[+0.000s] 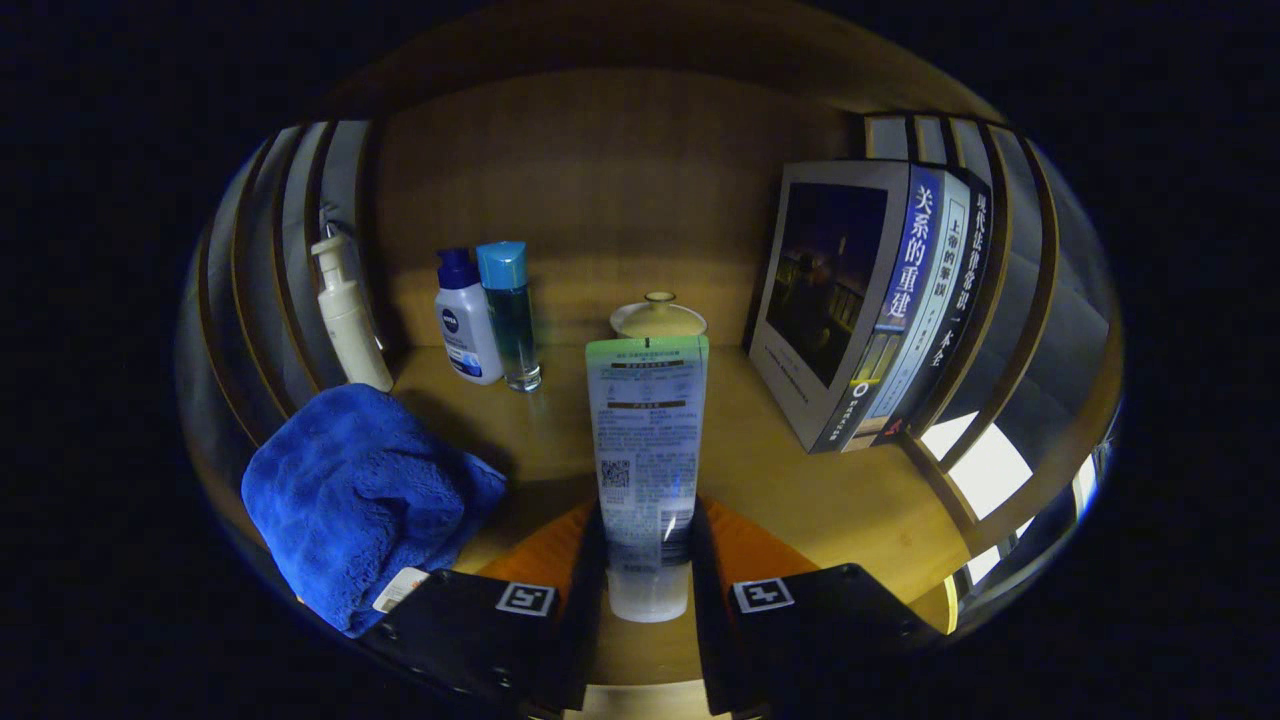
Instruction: Pull open the drawer, take out the items inside it, and place them on the countertop above the cabinet.
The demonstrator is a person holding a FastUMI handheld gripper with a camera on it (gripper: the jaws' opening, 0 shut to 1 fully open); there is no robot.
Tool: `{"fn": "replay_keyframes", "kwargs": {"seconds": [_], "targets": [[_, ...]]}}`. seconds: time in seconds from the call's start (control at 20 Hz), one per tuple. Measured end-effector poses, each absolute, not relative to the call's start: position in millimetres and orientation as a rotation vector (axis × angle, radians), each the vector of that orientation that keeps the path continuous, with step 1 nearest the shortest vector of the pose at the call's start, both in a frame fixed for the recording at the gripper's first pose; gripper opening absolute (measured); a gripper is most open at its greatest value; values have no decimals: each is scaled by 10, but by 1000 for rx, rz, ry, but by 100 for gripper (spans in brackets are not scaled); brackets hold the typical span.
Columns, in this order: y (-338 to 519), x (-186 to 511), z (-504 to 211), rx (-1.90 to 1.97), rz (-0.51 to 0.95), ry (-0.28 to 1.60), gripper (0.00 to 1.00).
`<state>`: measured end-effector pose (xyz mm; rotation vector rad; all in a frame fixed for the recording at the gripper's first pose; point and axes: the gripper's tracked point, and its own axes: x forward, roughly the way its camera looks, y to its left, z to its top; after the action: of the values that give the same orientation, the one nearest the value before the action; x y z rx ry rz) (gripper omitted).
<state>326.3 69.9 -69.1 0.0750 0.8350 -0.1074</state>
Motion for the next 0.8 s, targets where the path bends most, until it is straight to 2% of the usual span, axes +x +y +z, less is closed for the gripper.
{"fn": "replay_keyframes", "kwargs": {"seconds": [0.2,0.55,0.8], "targets": [[708,3282,-793,78,-105,842,61],[709,3297,-572,76,-91,751,100],[741,3167,-97,151,-87,542,99]]}}
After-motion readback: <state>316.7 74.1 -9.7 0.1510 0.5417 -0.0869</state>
